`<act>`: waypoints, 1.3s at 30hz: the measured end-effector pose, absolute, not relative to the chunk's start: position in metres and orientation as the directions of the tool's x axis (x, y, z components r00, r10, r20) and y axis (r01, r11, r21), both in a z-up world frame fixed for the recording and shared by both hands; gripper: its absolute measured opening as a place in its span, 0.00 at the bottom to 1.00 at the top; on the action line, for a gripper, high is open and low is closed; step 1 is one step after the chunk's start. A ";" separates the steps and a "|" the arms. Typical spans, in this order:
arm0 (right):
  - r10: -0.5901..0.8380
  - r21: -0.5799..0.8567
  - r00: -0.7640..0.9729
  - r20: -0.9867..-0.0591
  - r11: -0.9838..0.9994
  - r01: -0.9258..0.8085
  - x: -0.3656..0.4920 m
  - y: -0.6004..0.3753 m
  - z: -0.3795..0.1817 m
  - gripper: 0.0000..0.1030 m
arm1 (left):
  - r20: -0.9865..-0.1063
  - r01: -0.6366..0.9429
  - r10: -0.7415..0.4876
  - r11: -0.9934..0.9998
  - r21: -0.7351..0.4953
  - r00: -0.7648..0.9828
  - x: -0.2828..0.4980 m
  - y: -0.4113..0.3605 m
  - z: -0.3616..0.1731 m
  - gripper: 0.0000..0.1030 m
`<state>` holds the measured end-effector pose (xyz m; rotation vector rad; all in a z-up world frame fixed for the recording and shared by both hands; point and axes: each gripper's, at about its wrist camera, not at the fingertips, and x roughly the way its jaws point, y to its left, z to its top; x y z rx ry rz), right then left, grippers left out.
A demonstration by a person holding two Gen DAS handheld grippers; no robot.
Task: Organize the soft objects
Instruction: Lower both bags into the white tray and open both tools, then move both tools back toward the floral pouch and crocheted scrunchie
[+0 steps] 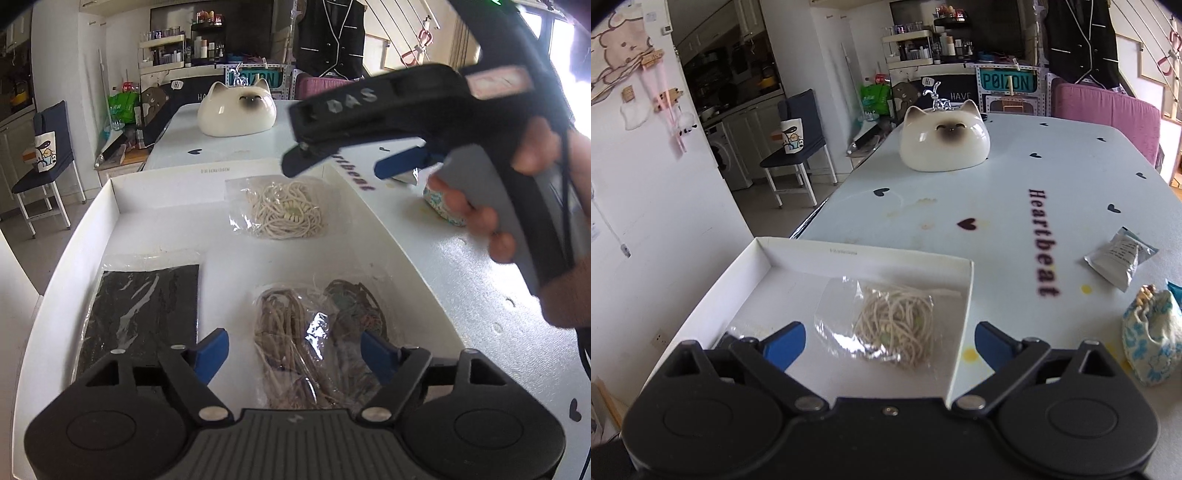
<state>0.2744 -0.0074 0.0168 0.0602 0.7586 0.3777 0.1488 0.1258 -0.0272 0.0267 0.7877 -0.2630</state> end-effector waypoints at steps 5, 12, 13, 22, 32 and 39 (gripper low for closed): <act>0.371 0.202 0.665 -0.648 0.926 -0.319 0.259 -0.020 0.022 0.96 | -0.701 0.222 -0.205 0.973 -0.068 0.683 0.147 0.124 -0.020 0.79; 0.379 0.206 0.682 -0.625 0.923 -0.324 0.242 -0.036 0.031 0.96 | -0.693 0.203 -0.190 0.977 -0.064 0.695 0.142 0.120 -0.008 0.91; 0.381 0.210 0.684 -0.622 0.923 -0.323 0.239 -0.039 0.032 0.96 | -0.691 0.202 -0.190 0.977 -0.065 0.697 0.141 0.119 -0.006 0.92; 0.374 0.196 0.715 -0.591 0.926 -0.322 0.206 -0.064 0.041 0.96 | -0.672 0.167 -0.170 0.983 -0.070 0.721 0.132 0.118 0.007 0.97; 0.365 0.180 0.747 -0.555 0.930 -0.321 0.168 -0.091 0.050 0.96 | -0.641 0.121 -0.144 0.989 -0.080 0.754 0.117 0.119 0.015 1.00; 0.338 0.124 0.783 -0.523 0.939 -0.322 0.139 -0.108 0.051 1.00 | -0.608 0.107 -0.142 0.990 -0.093 0.781 0.103 0.121 0.023 1.00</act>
